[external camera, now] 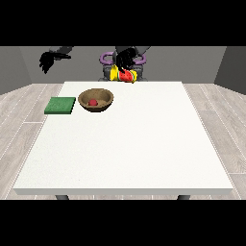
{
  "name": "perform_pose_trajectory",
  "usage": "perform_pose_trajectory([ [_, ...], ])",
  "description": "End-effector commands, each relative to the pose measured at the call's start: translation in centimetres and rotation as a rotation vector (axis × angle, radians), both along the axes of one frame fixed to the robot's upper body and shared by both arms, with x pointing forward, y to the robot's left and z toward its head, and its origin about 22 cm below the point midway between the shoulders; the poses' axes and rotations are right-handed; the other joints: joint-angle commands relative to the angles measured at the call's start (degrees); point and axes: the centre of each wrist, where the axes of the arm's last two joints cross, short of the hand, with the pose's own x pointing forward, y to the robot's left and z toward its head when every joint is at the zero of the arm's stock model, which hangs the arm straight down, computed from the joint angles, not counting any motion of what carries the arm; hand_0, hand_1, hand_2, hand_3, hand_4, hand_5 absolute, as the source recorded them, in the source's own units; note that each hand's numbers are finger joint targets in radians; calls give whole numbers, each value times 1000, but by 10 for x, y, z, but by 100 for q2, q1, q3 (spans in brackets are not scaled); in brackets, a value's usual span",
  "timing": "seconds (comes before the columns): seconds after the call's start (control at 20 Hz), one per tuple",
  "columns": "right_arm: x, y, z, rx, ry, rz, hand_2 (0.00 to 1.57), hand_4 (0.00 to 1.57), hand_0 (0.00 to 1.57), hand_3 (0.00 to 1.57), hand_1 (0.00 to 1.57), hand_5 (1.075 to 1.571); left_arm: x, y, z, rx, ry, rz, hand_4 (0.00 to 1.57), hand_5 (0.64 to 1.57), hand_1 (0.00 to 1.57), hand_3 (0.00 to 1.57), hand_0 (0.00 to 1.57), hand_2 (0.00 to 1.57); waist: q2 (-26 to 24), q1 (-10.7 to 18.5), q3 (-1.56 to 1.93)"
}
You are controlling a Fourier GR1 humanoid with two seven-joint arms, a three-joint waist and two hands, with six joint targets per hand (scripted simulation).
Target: Pick the cup and pour the ball into the bowl, then pick the bowl and place it on the pad
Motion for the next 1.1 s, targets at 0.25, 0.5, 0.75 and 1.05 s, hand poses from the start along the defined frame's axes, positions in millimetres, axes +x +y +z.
perform_pose_trajectory([
  [0.25, -3, 5, -4, 35, -20, -52, 0, 364, 0, 0, 0, 1568, -13, 45, -12, -1103, 72, 274, 891, 1502, 558, 0, 558, 0, 467, 348, -95],
  [0.5, 25, 48, 1, 53, -87, -19, 0, 282, 0, 0, 0, 1567, -29, 67, -12, -1528, 142, 215, 0, 1553, 0, 0, 0, 0, 1024, 279, -88],
  [0.75, 38, 93, -8, 55, -96, -89, 0, 213, 0, 0, 0, 1571, -57, 72, -26, -1722, 259, -66, 0, 1565, 0, 0, 0, 0, 1305, 729, -6],
  [1.05, 45, 98, -14, 86, -120, -174, 0, 324, 0, 0, 0, 1569, -67, 105, -47, -1757, 328, -202, 0, 1563, 0, 0, 0, 0, 1520, 1027, 31],
])
